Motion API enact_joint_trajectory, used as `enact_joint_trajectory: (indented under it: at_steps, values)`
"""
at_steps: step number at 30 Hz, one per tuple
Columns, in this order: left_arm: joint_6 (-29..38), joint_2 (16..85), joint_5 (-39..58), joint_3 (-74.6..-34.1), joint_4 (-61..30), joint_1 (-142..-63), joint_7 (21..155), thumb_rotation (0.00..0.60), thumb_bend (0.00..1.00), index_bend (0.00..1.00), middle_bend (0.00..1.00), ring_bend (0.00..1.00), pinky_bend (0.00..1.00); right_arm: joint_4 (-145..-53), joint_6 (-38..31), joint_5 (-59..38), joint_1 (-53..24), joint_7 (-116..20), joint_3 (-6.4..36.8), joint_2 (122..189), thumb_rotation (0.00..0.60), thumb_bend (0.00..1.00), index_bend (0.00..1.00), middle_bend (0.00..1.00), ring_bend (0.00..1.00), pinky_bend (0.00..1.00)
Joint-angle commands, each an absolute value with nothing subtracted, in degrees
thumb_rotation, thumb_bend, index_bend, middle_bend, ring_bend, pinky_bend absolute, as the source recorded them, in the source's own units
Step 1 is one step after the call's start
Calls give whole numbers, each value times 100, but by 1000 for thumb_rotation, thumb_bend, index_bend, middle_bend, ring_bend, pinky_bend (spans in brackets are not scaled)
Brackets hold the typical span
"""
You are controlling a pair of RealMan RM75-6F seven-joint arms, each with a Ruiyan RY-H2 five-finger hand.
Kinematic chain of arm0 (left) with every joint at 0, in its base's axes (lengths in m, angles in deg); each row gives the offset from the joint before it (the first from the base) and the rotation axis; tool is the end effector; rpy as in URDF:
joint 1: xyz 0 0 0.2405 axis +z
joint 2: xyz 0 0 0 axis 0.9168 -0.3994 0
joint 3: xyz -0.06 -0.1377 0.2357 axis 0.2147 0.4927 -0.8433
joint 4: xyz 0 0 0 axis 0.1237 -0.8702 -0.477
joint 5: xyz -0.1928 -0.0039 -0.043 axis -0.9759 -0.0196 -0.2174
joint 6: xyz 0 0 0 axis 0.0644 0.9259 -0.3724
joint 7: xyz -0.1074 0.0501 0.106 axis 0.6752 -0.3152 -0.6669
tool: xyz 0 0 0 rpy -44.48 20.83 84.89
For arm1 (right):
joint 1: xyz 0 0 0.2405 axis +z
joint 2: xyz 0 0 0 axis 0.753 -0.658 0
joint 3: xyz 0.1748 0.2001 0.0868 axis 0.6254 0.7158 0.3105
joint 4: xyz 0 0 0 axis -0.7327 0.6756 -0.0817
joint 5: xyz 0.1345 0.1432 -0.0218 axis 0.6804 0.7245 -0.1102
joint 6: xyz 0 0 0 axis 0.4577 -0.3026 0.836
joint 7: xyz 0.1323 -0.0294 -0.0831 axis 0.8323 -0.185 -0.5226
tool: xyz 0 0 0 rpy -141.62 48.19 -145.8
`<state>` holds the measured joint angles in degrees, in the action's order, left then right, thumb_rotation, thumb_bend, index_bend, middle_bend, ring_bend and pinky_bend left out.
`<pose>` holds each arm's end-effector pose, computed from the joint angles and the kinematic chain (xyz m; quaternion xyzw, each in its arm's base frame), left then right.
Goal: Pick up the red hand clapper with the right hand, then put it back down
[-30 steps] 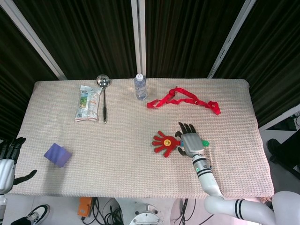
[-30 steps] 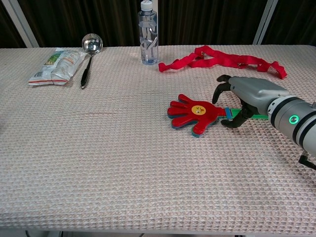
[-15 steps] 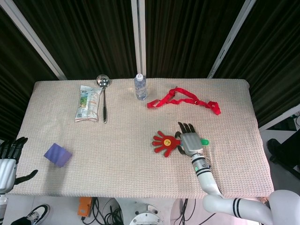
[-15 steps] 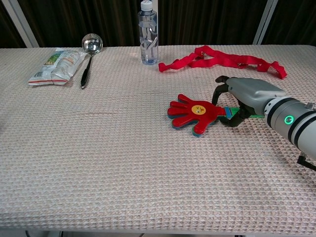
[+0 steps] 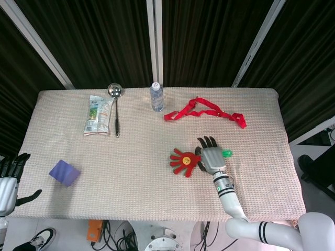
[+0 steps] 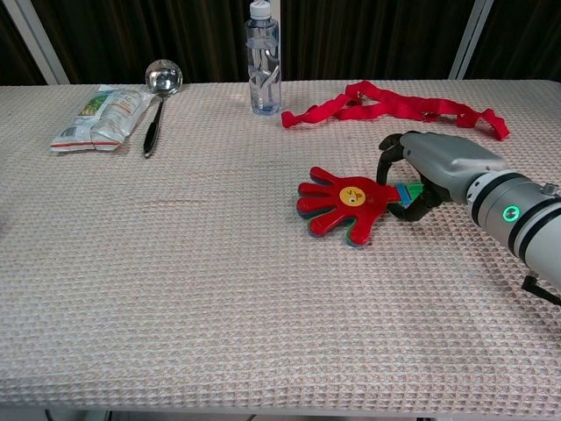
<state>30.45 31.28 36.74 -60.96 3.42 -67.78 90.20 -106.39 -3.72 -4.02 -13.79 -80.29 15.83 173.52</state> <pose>-0.3320 0.1720 0.1903 -0.5814 -0.3798 -0.3994 0.5985 -0.1850 -0.3316 -0.0598 0.6823 -0.4386 0.3440 0.4729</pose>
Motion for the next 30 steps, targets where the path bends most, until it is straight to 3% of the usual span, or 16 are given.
enact_joint_trajectory:
  at_steps: [1, 3, 5, 10, 14, 20, 30]
  values:
    - [3049, 3125, 3677, -6097, 344, -6777, 9023, 600, 90, 76, 67, 0, 40, -10630, -440, -770, -1460, -7521, 1562, 17330, 600, 339, 806, 235, 19, 0]
    - [3054, 3123, 3684, -6098, 346, -6776, 9027, 600, 90, 76, 67, 0, 40, -10740, -392, -991, -1525, -7047, 1546, 17232, 600, 354, 892, 328, 94, 47]
    - [3056, 3126, 3686, -6097, 344, -6776, 9030, 600, 90, 76, 67, 0, 40, -10872, -389, -1176, -1596, -6609, 1559, 17119, 600, 377, 955, 415, 187, 177]
    - [3065, 3135, 3681, -6098, 338, -6769, 9040, 600, 89, 76, 67, 0, 40, -11270, -642, -1832, -1859, -5226, 1594, 16815, 600, 413, 990, 580, 455, 592]
    - [3075, 3138, 3692, -6096, 348, -6769, 9028, 600, 90, 76, 67, 0, 40, -11649, -877, -2227, -2077, -3946, 1695, 16575, 600, 428, 997, 629, 573, 790]
    - [3077, 3138, 3705, -6096, 377, -6774, 8995, 600, 90, 76, 67, 0, 40, -12404, -1083, -2345, -2413, -1836, 2022, 16142, 600, 441, 1000, 647, 662, 939]
    - [3059, 3137, 3702, -6091, 408, -6788, 8959, 600, 90, 76, 67, 0, 40, -12930, -425, -2280, -2710, 1620, 2500, 15211, 600, 419, 1000, 669, 721, 994]
